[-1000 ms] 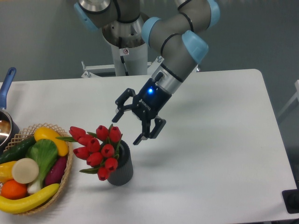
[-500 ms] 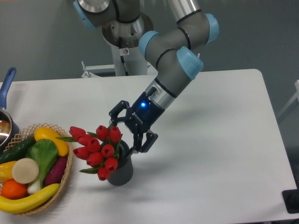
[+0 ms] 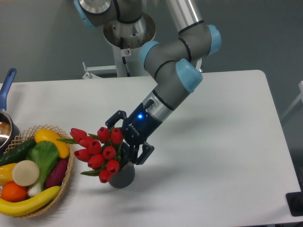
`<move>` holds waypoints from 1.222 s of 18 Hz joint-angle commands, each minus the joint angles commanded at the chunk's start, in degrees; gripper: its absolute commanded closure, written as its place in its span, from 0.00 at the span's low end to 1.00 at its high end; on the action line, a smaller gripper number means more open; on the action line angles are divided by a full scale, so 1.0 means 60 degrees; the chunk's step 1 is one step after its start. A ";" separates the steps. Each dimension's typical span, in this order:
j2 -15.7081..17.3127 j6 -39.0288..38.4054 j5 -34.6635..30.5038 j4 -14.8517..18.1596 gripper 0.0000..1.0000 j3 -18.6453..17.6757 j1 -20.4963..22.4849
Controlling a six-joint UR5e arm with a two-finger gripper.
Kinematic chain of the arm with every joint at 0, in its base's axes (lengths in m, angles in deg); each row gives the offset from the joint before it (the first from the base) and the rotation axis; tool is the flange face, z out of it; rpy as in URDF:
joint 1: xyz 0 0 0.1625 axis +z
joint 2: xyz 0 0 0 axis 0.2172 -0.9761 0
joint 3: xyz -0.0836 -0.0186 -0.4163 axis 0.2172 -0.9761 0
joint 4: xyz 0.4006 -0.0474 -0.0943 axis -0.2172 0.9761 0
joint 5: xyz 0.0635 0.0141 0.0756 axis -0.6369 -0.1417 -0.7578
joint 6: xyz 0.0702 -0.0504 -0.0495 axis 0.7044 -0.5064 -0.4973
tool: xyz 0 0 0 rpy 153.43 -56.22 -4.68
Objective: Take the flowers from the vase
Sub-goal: 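Close the gripper around the tulip stems just below the blooms, then lift the tulip bunch straight up out of the black vase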
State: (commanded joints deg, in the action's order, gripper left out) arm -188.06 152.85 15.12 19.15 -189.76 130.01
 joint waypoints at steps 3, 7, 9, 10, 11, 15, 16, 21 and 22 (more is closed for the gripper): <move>0.0000 0.0000 0.0000 0.0000 0.13 0.0000 0.0000; 0.0000 -0.0029 0.0000 0.0000 0.46 0.0000 0.0000; 0.0015 -0.0030 0.0015 0.0000 0.53 0.0000 0.0029; 0.0015 -0.0030 0.0000 0.0000 0.54 -0.0015 0.0029; 0.0029 -0.0030 0.0015 0.0000 0.54 -0.0015 0.0058; 0.0073 -0.0044 0.0029 0.0015 0.56 -0.0044 0.0146; 0.0102 -0.0102 0.0029 0.0000 0.56 -0.0058 0.0161; 0.0585 -0.1156 0.0204 0.0000 0.56 -0.0015 0.0176; 0.0673 -0.1361 0.0292 0.0000 0.56 0.0000 0.0190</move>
State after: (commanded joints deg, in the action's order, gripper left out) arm -184.02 144.69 16.87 19.15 -189.76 131.16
